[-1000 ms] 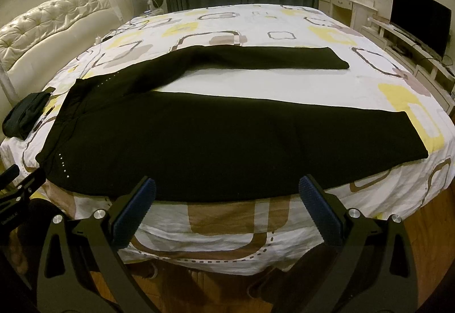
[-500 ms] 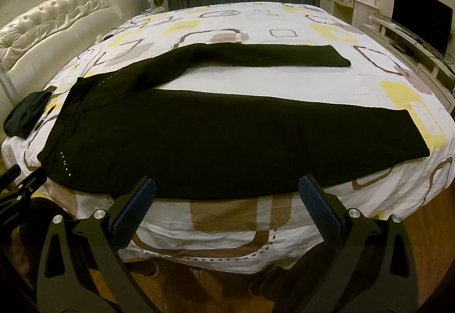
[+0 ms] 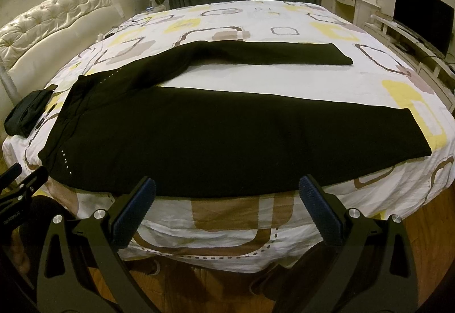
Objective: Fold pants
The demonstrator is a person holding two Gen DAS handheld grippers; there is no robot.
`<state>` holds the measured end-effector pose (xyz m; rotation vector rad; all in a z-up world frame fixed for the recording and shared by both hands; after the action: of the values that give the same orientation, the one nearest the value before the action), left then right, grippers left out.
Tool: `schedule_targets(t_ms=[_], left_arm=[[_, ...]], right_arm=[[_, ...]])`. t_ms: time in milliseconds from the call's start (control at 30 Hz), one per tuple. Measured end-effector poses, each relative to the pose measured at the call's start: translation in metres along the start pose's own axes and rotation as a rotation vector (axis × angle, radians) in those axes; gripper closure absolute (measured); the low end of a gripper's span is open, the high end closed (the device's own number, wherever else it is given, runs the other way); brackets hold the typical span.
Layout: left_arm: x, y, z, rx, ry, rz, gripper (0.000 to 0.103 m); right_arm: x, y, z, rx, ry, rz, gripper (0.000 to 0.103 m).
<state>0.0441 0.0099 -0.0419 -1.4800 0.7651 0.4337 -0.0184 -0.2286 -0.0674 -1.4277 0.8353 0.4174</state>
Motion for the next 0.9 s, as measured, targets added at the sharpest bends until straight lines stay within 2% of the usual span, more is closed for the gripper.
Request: schedule_targets(t_ms=[300, 433, 600, 767, 800, 900], left_arm=[[0.008, -0.004, 0.004, 0.015, 0.001, 0.010, 0.004], [0.021, -0.015, 0.010, 0.053, 0.009, 0.041, 0.004], [0.042, -0.046, 0.028, 0.090, 0.063, 0.084, 0.004], [0.065, -0.100, 0.071, 0.123, -0.073, 0.014, 0.004], [0.073, -0.109, 0.080, 0.124, -0.082, 0.019, 0.004], [0.103, -0.134, 0.114, 0.081, -0.050, 0.069, 0.004]], right_arm=[[0.009, 0.001, 0.001, -0.006, -0.002, 0.027, 0.002], [0.016, 0.001, 0.005, -0.019, -0.002, 0.044, 0.002], [0.026, -0.005, 0.016, -0.038, -0.020, 0.069, 0.002], [0.037, -0.012, 0.033, -0.067, -0.042, 0.092, 0.002], [0.039, -0.014, 0.035, -0.071, -0.047, 0.096, 0.002], [0.045, -0.020, 0.046, -0.084, -0.067, 0.107, 0.002]])
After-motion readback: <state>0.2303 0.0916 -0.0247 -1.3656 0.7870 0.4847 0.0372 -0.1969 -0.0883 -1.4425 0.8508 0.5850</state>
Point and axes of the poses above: each gripper's, at about its wrist camera, not at the fingertips, and x roughly the way its jaws point, z to its left, y to its underside, the point moved 6 cm from there along x, roughly the way its jaws point, and after that the axes turned 10 degrees about y, right-handed, at the moved point
